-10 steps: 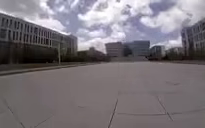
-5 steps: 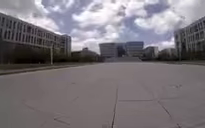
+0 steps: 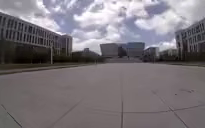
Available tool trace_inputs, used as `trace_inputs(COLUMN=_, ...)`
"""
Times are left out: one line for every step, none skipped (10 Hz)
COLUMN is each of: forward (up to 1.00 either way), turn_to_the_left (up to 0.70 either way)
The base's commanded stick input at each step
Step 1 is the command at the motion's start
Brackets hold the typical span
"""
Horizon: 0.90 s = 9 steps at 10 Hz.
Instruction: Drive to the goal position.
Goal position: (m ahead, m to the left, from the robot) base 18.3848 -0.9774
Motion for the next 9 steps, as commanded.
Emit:
trace_inputs(forward=0.70, turn_to_the_left=0.00)
trace_inputs(forward=0.70, turn_to_the_left=0.00)
trace_inputs(forward=0.70, turn_to_the_left=0.00)
trace_inputs(forward=0.70, turn_to_the_left=0.00)
trace_inputs(forward=0.70, turn_to_the_left=0.00)
trace_inputs(forward=0.70, turn_to_the_left=0.00)
trace_inputs(forward=0.70, turn_to_the_left=0.00)
trace_inputs(forward=0.70, turn_to_the_left=0.00)
trace_inputs(forward=0.70, turn_to_the_left=0.00)
